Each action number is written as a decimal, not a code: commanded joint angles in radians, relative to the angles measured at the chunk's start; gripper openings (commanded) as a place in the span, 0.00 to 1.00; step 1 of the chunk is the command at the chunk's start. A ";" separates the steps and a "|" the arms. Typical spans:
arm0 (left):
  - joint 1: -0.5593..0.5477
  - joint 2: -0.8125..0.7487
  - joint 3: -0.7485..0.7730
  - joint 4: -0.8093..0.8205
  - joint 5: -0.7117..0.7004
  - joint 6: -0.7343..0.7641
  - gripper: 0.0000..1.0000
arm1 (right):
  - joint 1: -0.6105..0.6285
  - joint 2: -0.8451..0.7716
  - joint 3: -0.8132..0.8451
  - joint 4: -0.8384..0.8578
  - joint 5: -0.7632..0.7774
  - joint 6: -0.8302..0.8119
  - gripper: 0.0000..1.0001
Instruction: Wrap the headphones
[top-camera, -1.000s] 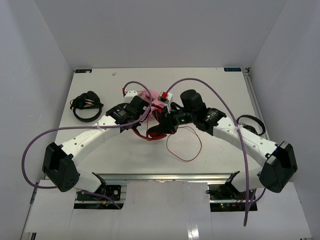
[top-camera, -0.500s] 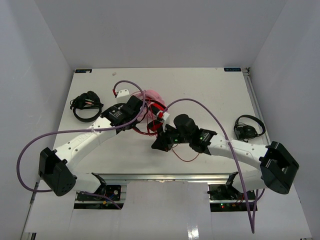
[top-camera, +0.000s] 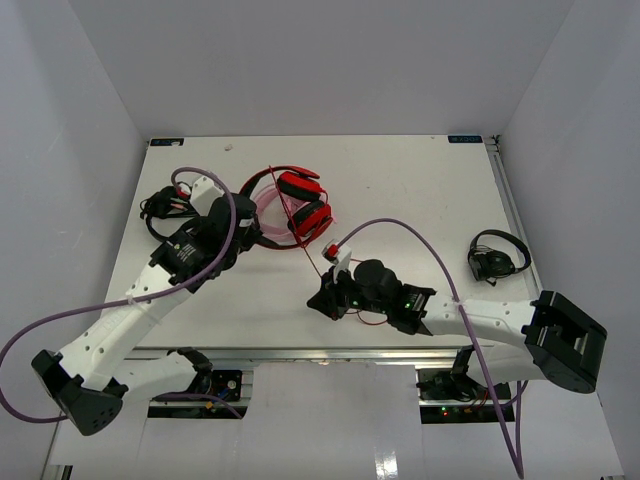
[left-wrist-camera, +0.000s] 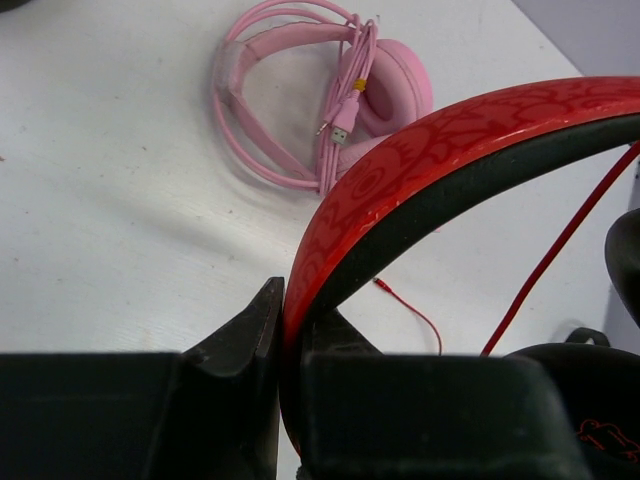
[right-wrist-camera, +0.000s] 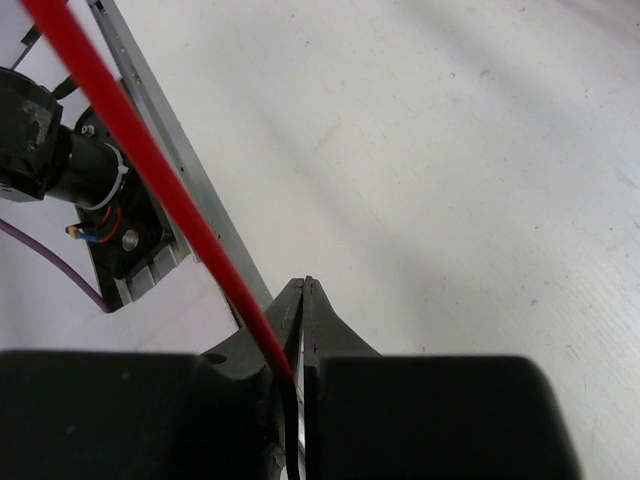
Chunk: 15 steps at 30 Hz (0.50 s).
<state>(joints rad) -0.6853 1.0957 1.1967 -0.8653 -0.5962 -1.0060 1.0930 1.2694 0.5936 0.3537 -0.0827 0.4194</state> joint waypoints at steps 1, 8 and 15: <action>0.003 -0.067 -0.016 0.095 0.050 -0.065 0.00 | 0.018 -0.018 -0.034 0.108 0.071 0.018 0.08; 0.003 -0.113 -0.031 0.117 0.124 -0.013 0.00 | 0.019 -0.004 -0.048 0.113 0.163 0.004 0.08; 0.003 -0.204 -0.043 0.152 0.341 0.119 0.00 | -0.018 0.041 -0.050 0.123 0.174 -0.031 0.08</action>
<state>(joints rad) -0.6834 0.9869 1.1482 -0.8115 -0.4184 -0.9530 1.0994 1.2859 0.5568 0.4181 0.0641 0.4170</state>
